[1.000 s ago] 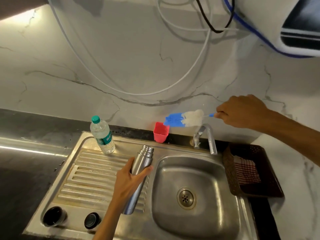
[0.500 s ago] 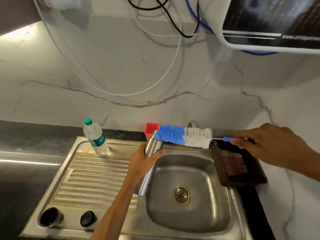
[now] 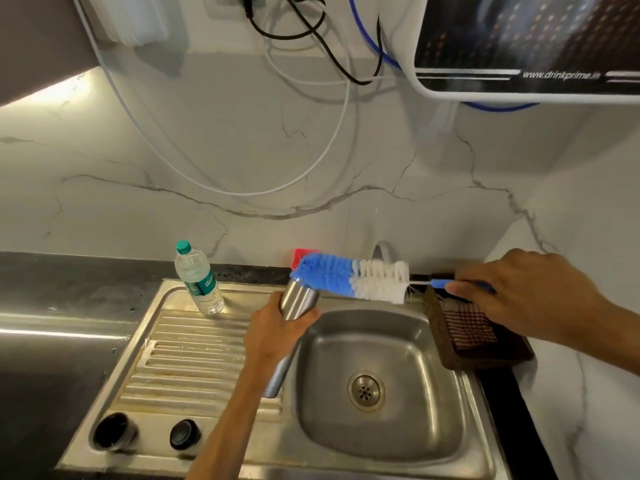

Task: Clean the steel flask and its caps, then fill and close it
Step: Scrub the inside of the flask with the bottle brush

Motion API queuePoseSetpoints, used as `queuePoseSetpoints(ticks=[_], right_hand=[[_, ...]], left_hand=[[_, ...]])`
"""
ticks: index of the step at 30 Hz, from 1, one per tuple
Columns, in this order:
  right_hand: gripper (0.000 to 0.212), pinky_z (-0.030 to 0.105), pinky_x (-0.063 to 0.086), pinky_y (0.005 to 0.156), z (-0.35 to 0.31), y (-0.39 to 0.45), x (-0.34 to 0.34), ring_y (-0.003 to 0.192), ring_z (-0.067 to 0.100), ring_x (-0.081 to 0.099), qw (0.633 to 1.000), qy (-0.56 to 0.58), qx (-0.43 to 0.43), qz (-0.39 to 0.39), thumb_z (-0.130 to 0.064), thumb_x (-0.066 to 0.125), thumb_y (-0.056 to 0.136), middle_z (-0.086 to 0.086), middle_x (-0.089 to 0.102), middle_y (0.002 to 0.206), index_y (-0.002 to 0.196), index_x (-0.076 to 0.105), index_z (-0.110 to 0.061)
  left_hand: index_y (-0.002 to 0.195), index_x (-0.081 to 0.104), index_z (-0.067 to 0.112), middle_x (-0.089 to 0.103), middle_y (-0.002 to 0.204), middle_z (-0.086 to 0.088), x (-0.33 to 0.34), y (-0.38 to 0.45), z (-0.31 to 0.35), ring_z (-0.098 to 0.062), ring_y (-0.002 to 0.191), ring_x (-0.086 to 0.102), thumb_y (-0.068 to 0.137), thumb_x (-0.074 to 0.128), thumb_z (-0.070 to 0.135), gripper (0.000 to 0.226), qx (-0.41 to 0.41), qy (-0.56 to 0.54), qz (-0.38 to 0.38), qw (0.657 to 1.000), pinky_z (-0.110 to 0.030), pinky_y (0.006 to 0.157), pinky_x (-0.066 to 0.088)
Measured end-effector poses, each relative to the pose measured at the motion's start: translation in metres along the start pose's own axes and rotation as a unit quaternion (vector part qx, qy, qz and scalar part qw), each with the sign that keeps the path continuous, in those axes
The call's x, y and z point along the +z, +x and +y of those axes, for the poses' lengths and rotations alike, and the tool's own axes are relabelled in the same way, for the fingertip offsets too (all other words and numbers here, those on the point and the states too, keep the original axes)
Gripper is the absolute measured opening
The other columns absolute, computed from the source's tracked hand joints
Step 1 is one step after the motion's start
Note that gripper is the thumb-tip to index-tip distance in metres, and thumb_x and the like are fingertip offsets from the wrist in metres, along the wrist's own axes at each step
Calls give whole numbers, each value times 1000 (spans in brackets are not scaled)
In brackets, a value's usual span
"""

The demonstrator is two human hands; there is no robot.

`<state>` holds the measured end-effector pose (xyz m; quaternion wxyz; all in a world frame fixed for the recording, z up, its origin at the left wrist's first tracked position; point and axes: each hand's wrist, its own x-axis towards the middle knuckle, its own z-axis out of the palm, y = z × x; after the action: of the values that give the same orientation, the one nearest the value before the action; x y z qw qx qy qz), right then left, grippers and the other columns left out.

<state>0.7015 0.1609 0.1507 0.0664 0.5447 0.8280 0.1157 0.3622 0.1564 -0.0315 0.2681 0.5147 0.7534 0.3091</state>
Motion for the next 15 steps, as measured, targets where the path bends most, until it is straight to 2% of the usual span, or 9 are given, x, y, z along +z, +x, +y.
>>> queuePoseSetpoints(ticks=[1,3,5,8,11,13,15], right_hand=[[63,24,34,60,-4,-3,0,69,6,54,1000,-5,-4,-10,-72,5,94,-14,51,74,121,57,-50],[56,24,35,62,-15,-1,3,65,6,48,1000,0,-6,-16,-68,11,99,-15,45,68,119,58,-46],[53,23,38,63,-22,6,9,68,7,52,1000,16,-6,3,-67,17,101,-14,51,70,120,60,-44],[54,21,35,57,-21,7,4,67,8,54,1000,13,-13,11,-68,18,99,-11,56,74,122,61,-44],[47,23,29,56,-19,-6,-7,57,4,37,1000,-22,-9,-12,-67,21,102,-14,41,66,122,58,-46],[46,24,31,59,-24,-7,-6,56,4,35,999,-18,-12,-27,-67,20,103,-15,40,65,119,57,-45],[47,24,37,61,-29,-2,0,58,6,42,999,27,-16,-21,-67,22,102,-13,50,67,112,60,-42]], left_hand=[[116,61,31,73,97,11,-3,-3,-3,0,75,64,75,81,70,60,-3,5,11,1000,-19,58,41],[117,59,34,71,98,14,0,-14,1,0,77,65,72,83,71,63,24,8,12,1000,-18,60,42],[118,56,38,70,99,17,9,-25,11,1,80,65,71,84,71,64,50,-2,-5,999,-15,62,45],[111,58,38,71,94,17,9,-28,9,-1,78,67,68,82,76,62,37,-10,3,999,-25,69,57],[111,60,36,74,94,15,-1,-22,-4,-2,75,70,69,82,76,63,-1,-18,16,1000,-33,74,63],[116,59,39,71,95,21,-2,-29,0,2,77,68,69,82,75,63,32,-11,11,999,-22,69,58],[123,54,45,67,100,25,2,-41,12,4,81,65,70,81,76,67,102,24,-11,994,-11,66,46]])
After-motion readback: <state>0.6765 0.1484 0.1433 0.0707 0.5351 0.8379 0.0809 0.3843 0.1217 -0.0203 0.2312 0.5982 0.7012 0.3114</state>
